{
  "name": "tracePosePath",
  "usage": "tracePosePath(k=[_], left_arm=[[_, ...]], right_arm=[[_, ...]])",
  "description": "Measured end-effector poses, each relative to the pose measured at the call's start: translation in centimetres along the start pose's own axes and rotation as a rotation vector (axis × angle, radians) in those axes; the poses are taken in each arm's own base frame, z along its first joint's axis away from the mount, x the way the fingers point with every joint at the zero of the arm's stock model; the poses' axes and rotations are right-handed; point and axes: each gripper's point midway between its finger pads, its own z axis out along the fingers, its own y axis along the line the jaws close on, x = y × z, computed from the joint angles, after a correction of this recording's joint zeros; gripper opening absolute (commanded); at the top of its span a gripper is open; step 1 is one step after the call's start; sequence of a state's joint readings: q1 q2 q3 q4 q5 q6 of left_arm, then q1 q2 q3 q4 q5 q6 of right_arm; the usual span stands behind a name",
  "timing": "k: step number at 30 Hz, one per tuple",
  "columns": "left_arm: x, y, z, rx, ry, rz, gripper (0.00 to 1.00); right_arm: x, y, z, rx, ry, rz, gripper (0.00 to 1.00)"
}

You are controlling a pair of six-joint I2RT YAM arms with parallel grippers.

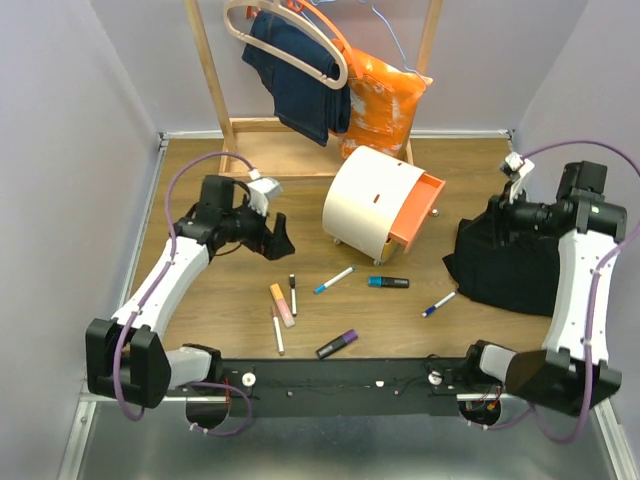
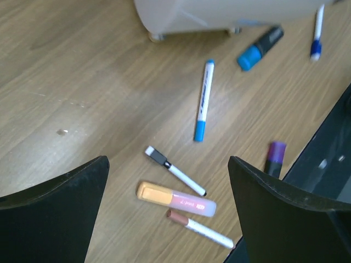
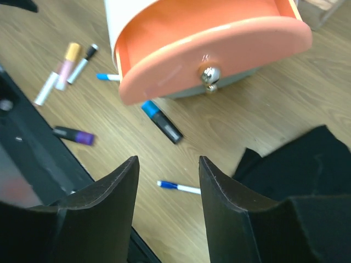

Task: Sort the stationery into containers
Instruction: Pick up the pen from the center of the board.

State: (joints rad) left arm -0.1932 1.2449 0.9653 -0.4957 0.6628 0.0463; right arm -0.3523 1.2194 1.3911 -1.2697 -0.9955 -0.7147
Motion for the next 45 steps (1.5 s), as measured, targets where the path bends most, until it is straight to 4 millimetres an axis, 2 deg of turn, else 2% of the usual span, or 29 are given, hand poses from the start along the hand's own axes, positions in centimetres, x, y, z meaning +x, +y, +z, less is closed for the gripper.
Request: tracePosePath(k=[3,5,7,9,13,19,22,25,38,45], left_arm=[[1.9,-1.7,0.6,0.0,0.078,0.084,0.97],[3.5,-1.3,0.8,-0.044,0.139,0.071,0.92],[5.1,-0.1,0.9,-0.104,0.207,0.017,0.84],[6.9,1.0,1.1,-0.165,0.283,-0.063,0.84],[8.9,1.7,1.1,-0.239,0.37,-0.182,0.83],[10.8,1.3,1.5,-0.289,0.422,-0.405,0.76],[12.8,0.9,1.5,-0.308,0.459,-0.5,0.7],[14.4,0.7,1.4,-0.321,0.498,-0.563,0.69],[16.7,1.1,3.0,-0.338,0.582,-0.679,0.65],[16.6,0.8,3.6,-0.335,0.604,-0.675,0.63]], right_arm=[[0.7,1.1,-1.0,0.048,0.016,-0.08,0.56],[0.9,1.2,-1.3,0.071,0.022,-0.098,0.56],[1.1,1.0,-1.2,0.085,0.029,-0.089,0.56],[1.6,0.5,-1.1,0.101,0.04,-0.067,0.56],[1.9,0.2,-1.2,0.13,0.054,-0.044,0.57],[2.0,0.9,-2.1,0.18,0.055,-0.071,0.57],[2.3,1.2,-2.5,0.197,0.067,-0.08,0.57],[2.5,1.5,-2.7,0.2,0.076,-0.081,0.57],[2.0,2.2,-3.7,0.234,0.071,-0.097,0.57],[2.1,3.0,-4.5,0.269,0.068,-0.125,0.57]])
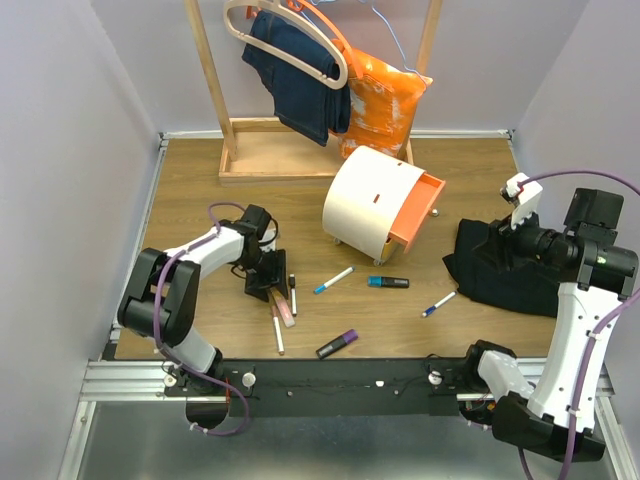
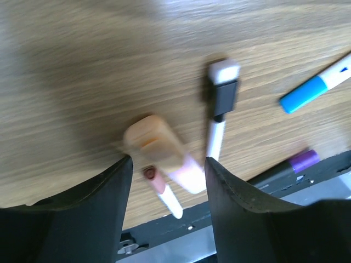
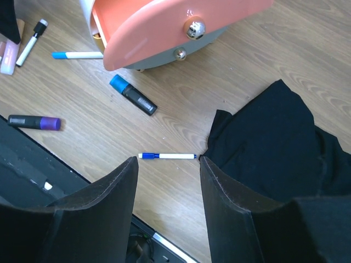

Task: Sort the stationery into containers
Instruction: Pick up the pen from the center of the board.

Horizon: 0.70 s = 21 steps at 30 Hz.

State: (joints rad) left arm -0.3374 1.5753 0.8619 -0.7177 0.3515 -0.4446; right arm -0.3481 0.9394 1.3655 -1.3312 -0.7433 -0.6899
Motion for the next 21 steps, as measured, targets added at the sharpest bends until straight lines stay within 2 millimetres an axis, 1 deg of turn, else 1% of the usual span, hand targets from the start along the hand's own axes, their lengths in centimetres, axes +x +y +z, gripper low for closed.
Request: tracePosePath(k=[5,8,11,16,21], left_arm=[[-0.4,-1.7,0.8,-0.005,0.025,0.043,0.59],[-0.5,-2.3,1.1,-0.015,0.033,0.062,0.57],[-0.5,-2.1,1.2,-0.037,0.037,0.069,0.53],[-0.5,-1.6,1.3,-0.072,0.044,0.076,0.52],[-0.6,-1.5,1.3,-0.101,0.052,0.102,0.48]], right_arm=[[0.2,-0.2,-0.2,0.023,0.011,-0.004,0.57],[0.4,-0.4,-0.4,0.039,0.022,-0.006,0.56],[0.5,-0.5,-0.4,0.047,0.027,-0.01,0.56],[0.5,-0.6,-0.4,0.048,0.028,-0.017,0.54],[0.5,-0.6,-0.4,0.046,0.03,-0.02,0.54]])
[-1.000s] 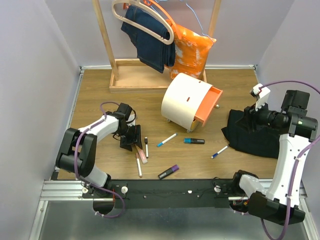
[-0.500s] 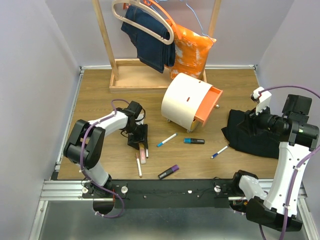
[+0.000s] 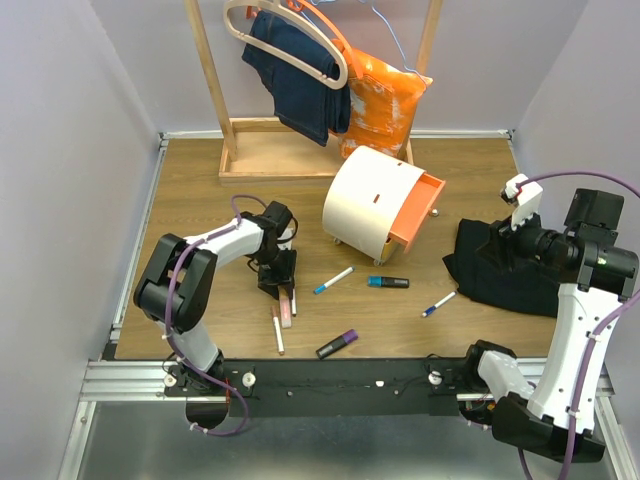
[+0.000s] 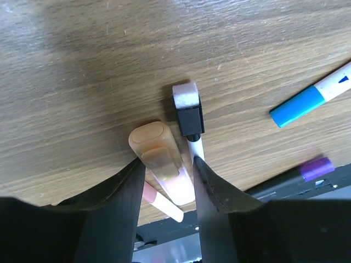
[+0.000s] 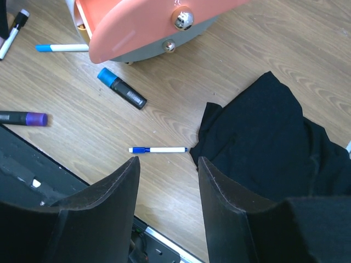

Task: Sort the stationery into containers
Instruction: Pick up the pen from the center of the board.

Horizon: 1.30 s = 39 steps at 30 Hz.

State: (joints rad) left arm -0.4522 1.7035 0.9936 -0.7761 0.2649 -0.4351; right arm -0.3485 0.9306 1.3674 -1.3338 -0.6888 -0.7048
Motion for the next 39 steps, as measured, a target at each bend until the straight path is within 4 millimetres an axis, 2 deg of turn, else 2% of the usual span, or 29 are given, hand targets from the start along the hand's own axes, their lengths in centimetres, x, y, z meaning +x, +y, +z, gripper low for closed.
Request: tracePosePath(k=[8,14,21,22,24,27,30,32,33,37,39], left_arm=[[-0.1,0.5,0.1,-0.049,-0.005,0.029,0.43],[-0.2,0.5,0.2,-0.082,0.006,0.055,0.48],[-0.1,0.5,0.4,-0.163,0.0,0.112,0.22],[0.0,0.4,0.3,-0.169,-0.002,0.123,0.14],[0.0,0.4,0.3,-0.181,-0.008,0.136,0.07],[-0.1,0.4,0.1,-0.186,-0.022,0.162,0.0],[-1.2,0.0,-0.2,-0.174,-0.072,0.194,0.0],[-2.3,-0.9,-1.1,-0.15,-0.119,0.211,0.0],[-3.2,-1.9,-2.2,-0.115,-0.167,0.228,0.0],[-7.0,-6.9,-8.7,0.025,-0.377,0.314,0.0],[-8.1,-8.8,-12.2,0.079,-0.478,0.347,0.0]], right_arm=[[0.8,0.0,0.6,-0.017,0.02,0.018,0.53],[1.5,0.2,1.0,-0.032,0.036,0.036,0.53],[1.7,0.3,1.1,-0.036,0.039,0.041,0.49],[1.7,0.3,1.1,-0.036,0.039,0.042,0.49],[1.7,0.3,1.2,-0.039,0.038,0.045,0.49],[1.7,0.3,1.2,-0.04,0.039,0.052,0.49],[1.6,0.2,1.3,-0.037,0.037,0.064,0.49],[1.2,-0.1,1.3,-0.029,0.029,0.073,0.49],[1.0,-0.2,1.2,-0.024,0.023,0.073,0.49],[-0.4,-1.2,1.1,0.013,-0.01,0.088,0.48],[-0.8,-1.6,1.1,0.034,-0.025,0.097,0.48]])
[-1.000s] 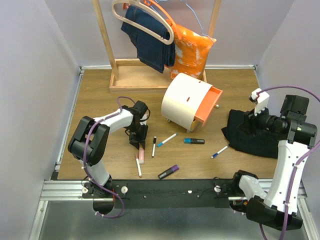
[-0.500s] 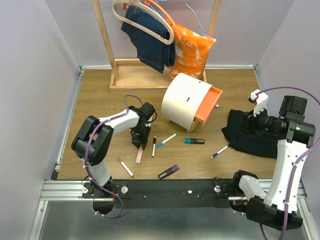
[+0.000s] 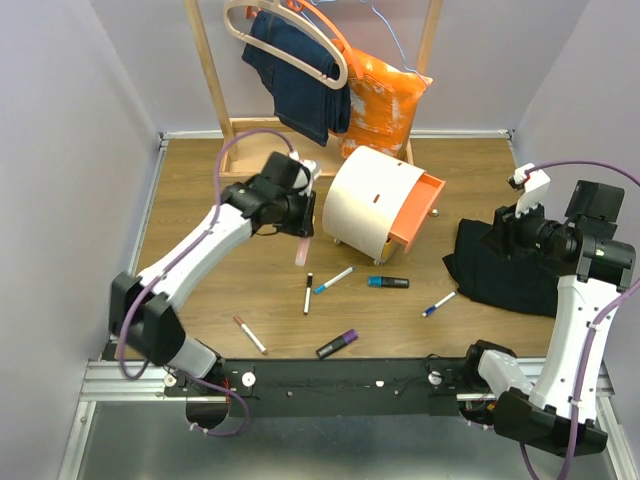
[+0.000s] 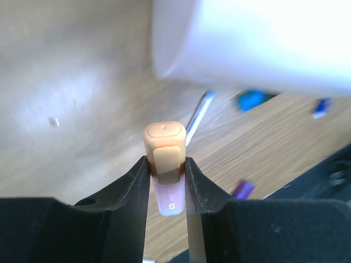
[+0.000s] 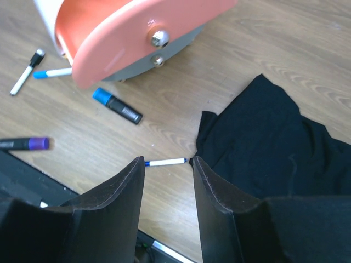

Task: Sort the stationery into containers
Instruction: Place the pen in the drawer.

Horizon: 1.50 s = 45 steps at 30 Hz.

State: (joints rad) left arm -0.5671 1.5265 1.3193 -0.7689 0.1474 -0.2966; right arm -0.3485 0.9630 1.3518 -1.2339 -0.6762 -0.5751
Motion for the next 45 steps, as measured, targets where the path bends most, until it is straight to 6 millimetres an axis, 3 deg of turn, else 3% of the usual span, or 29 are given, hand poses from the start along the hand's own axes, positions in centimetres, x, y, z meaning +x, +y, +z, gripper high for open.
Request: tracePosePath(k=[2,6,8,11,14,21,29,39,45], left_arm=[[-3.6,-1.9,-4.2,0.059,-0.151,0.031,0.0],[-7.0,-4.3,-10.6,0.142,-0.347,0.075,0.0],[-8.5,-5.8,-12.9,0.2,-0.424,0.108,0.0],[-10.2,-7.9,-14.2,0.281,-0.469,0.156,0.0],[-12.7,-11.2,-14.1,0.369,-0.5,0.238,0.0],[-15.9,-16.6,-12.5,0.471,-0.524,0.377,0.0],[-17.1,-18.8,-9.9,0.494,-0.51,0.411,0.0],[-16.4,-21.7,-5.1,0.524,-0.436,0.444,0.0],[-16.4,-22.4,-3.7,0.526,-0.421,0.448,0.05]], right_arm=[[-0.4,-0.4,0.0,0.02,-0.012,0.016,0.48],[-0.9,-1.0,0.2,0.048,-0.027,0.053,0.48],[-1.2,-1.4,0.3,0.065,-0.034,0.073,0.48],[-1.7,-2.2,0.5,0.1,-0.052,0.104,0.48],[-2.1,-3.0,0.8,0.133,-0.078,0.151,0.48],[-2.0,-3.6,1.7,0.167,-0.121,0.275,0.48],[-1.9,-3.1,1.6,0.188,-0.169,0.34,0.48],[-0.9,-3.6,2.7,0.197,-0.173,0.392,0.49],[-0.1,-3.8,3.5,0.192,-0.16,0.412,0.49]])
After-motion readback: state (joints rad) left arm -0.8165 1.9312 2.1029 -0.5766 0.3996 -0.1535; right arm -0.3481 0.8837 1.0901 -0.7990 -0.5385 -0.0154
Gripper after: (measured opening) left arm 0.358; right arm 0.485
